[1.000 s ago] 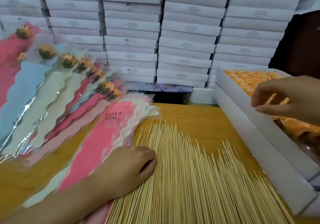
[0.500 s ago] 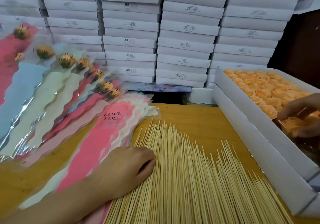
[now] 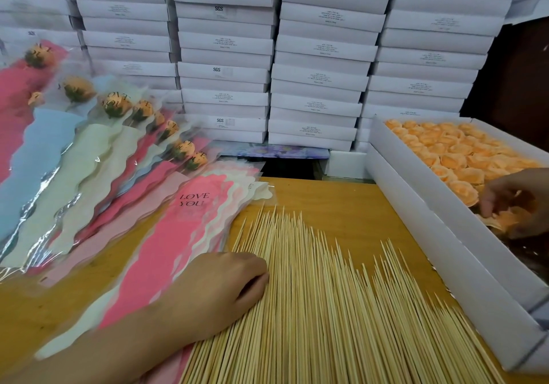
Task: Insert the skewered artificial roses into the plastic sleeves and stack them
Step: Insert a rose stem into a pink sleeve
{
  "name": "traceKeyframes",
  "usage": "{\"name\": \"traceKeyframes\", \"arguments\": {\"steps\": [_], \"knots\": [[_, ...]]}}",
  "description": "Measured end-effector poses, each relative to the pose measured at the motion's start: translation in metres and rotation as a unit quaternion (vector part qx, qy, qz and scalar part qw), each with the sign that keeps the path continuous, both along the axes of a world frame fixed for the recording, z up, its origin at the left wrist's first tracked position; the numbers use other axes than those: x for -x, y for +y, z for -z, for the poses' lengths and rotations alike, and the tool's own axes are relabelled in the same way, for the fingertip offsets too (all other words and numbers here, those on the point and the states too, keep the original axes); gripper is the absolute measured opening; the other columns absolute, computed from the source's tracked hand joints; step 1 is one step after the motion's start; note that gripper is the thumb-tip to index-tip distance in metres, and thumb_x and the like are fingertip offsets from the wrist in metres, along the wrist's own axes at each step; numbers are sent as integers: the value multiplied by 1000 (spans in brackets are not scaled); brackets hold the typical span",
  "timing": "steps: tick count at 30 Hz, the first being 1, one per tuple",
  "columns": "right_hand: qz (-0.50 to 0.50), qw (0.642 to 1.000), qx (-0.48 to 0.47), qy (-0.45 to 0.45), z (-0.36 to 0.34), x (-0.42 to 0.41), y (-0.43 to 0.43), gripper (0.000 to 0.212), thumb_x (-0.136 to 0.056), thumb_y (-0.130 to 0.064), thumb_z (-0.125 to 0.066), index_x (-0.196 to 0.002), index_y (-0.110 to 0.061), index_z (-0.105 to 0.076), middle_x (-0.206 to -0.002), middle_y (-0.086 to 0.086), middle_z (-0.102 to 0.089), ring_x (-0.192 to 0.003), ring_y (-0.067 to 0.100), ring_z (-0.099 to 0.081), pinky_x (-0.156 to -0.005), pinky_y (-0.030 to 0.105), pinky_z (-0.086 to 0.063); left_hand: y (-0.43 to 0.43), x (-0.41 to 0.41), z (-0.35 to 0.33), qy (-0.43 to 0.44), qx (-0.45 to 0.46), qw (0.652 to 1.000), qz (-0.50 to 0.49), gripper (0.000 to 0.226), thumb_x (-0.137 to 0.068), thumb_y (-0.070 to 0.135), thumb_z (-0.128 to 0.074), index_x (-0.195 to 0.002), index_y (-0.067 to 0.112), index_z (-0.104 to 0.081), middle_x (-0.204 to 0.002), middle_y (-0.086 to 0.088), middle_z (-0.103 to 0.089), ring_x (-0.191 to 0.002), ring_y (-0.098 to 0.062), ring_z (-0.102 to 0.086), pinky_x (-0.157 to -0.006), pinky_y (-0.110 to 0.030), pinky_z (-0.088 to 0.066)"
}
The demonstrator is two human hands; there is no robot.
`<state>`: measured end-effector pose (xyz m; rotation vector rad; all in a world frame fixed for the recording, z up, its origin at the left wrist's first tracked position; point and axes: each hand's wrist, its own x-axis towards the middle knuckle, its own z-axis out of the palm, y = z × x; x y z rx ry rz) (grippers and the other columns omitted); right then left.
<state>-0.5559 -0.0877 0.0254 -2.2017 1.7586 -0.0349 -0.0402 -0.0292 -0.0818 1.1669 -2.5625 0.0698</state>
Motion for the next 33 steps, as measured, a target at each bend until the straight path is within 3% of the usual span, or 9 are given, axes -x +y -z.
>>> {"name": "traceKeyframes", "arguments": {"steps": [2, 3, 6, 9, 13, 18, 24, 30, 33], "knots": [[26, 994, -89, -63, 27, -50, 17, 57, -29, -58, -74, -85, -57, -65, -87, -34, -62, -81, -7, -60, -60, 18, -55, 0, 0, 0, 0, -3, 1000, 1, 31, -100, 36, -36, -71, 26, -40, -67, 9, -45, -59, -10, -41, -51, -15, -24], [51, 994, -93, -4, 10, -51, 9, 56, -30, -59, -74, -85, -56, -65, -87, -33, -62, -80, -6, -60, -59, 18, -54, 0, 0, 0, 0, -4, 1000, 1, 31, -100, 36, -36, -71, 26, -41, -67, 9, -45, -59, -10, -42, -51, -15, -24], [49, 995, 35, 74, 2, -28, -12, 54, -35, -63, -74, -87, -54, -65, -89, -32, -61, -75, 1, -61, -58, 20, -54, 0, 0, 0, -1, -7, 1000, 2, 31, -100, 35, -37, -71, 26, -41, -68, 8, -46, -59, -10, -42, -50, -15, -24], [52, 996, 4, 71, 7, -15, -15, 46, -41, -62, -71, -86, -51, -67, -88, -31, -62, -73, 5, -64, -58, 24, -56, 0, 0, 0, 1, -9, 1000, 2, 31, -100, 35, -38, -72, 25, -42, -69, 8, -48, -61, -11, -44, -51, -16, -25], [57, 997, 46, 32, 7, -24, -15, 22, -63, -31, -80, -77, -46, -70, -80, -22, -70, -78, 2, -68, -61, 25, -57, 1, 0, -1, 2, -12, 1000, 0, 30, -100, 35, -37, -72, 25, -43, -69, 8, -48, -61, -11, -44, -54, -22, -32], [40, 998, 49, 24, 6, -30, -12, 40, -77, -2, -75, -68, -41, -70, -83, -7, -74, -73, 13, -69, -66, 31, -58, 1, 1, -1, 1, -16, 1000, -4, 30, -100, 35, -37, -74, 25, -45, -70, 8, -48, -62, -10, -43, -55, -24, -34], [75, 994, 68, 52, 10, -39, -6, 40, -48, -25, -92, -77, -38, -67, -77, -9, -68, -74, 15, -63, -61, 28, -54, 1, 1, -2, -2, -12, 1000, -4, 29, -100, 34, -37, -73, 24, -44, -70, 7, -49, -62, -11, -44, -55, -23, -32], [99, 991, 69, 48, 11, -38, -9, 44, -52, -17, -93, -81, -35, -66, -82, -6, -69, -79, 15, -64, -65, 33, -56, 2, 1, -1, 4, -11, 1000, -3, 30, -100, 35, -37, -73, 25, -44, -71, 8, -51, -62, -11, -45, -54, -20, -32], [119, 989, 69, 49, 7, -39, -7, 39, -40, -38, -87, -73, -45, -66, -78, -9, -70, -78, 13, -66, -63, 31, -57, 1, 1, -1, 5, -9, 1000, -1, 30, -100, 35, -38, -72, 25, -44, -70, 8, -50, -62, -10, -45, -53, -17, -28]]}}
